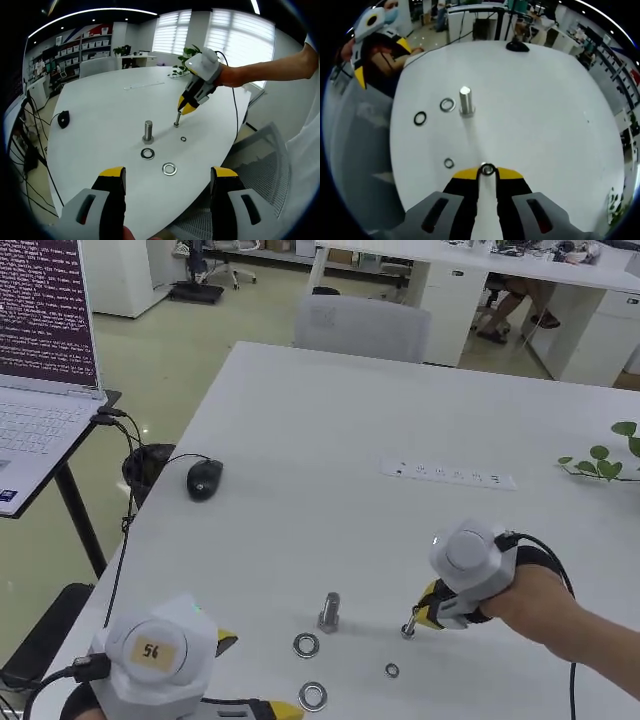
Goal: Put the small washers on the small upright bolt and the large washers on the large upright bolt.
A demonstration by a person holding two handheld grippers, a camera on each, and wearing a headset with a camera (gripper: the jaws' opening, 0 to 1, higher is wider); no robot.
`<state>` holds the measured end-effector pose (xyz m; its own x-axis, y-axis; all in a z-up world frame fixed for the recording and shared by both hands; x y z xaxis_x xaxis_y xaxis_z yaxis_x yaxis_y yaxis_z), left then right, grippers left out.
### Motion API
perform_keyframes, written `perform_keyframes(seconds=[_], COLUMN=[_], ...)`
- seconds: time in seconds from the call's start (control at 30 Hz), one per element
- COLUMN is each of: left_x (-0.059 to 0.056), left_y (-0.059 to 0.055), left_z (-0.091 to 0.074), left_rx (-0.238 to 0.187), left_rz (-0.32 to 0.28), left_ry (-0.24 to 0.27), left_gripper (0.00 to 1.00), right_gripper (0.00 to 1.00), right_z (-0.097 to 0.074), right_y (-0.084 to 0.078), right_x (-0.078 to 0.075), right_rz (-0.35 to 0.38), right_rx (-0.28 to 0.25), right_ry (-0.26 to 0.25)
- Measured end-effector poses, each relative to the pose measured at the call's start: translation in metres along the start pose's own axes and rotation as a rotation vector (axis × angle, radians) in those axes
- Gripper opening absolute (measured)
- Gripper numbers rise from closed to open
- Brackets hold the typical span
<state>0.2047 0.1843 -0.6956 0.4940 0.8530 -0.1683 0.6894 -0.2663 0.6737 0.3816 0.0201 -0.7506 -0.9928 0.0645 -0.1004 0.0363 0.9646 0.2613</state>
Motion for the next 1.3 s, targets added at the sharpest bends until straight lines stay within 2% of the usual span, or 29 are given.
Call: perform_keyframes(seconds=[0.23, 0.47, 0.73, 0.9, 1.0, 1.2, 1.3], left_x=[0.001, 0.005, 0.007, 0.007, 0.007, 0.004, 0.003], left_y=[-0.001, -0.004, -0.004, -0.003, -0.004, -0.003, -0.002], left_z=[-0.001, -0.003, -0.005, -0.005, -0.005, -0.003, -0.002], left_rx=[-0.001, -0.001, -0.002, -0.004, -0.003, -0.002, -0.003], left_rz=[-0.003, -0.012, -0.018, -0.017, -0.018, -0.014, -0.009], left_ry=[0.003, 0.01, 0.018, 0.019, 0.02, 0.015, 0.012], left_gripper=[0.68, 0.68, 0.68, 0.68, 0.68, 0.68, 0.68], right_gripper=[0.14, 0.14, 0.14, 0.16, 0.16, 0.16, 0.16], right_z=[0.006, 0.022, 0.036, 0.034, 0.03, 0.027, 0.027], right_y=[-0.001, -0.005, -0.009, -0.011, -0.016, -0.033, -0.044], right_x=[0.002, 0.0, 0.004, 0.006, 0.004, 0.009, 0.018], right_rz=[-0.006, 0.008, 0.029, 0.031, 0.075, 0.139, 0.16], right_rx=[0.02, 0.039, 0.045, 0.041, 0.022, 0.006, 0.009], right_ry=[0.009, 0.019, 0.029, 0.019, -0.003, -0.005, 0.001])
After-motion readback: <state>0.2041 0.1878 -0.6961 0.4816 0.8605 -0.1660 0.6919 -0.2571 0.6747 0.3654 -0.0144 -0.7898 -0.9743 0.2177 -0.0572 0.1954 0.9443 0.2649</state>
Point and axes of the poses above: the centre of the closed fingertips' face, and the gripper's own axes: z roughly forward along the fingers, x roughly to its left, y roughly out of its top, the point moved 2 cm from there along -z, roughly backward along the fingers, and after that the axes turned 9 degrees about x, right-handed, at the moved point
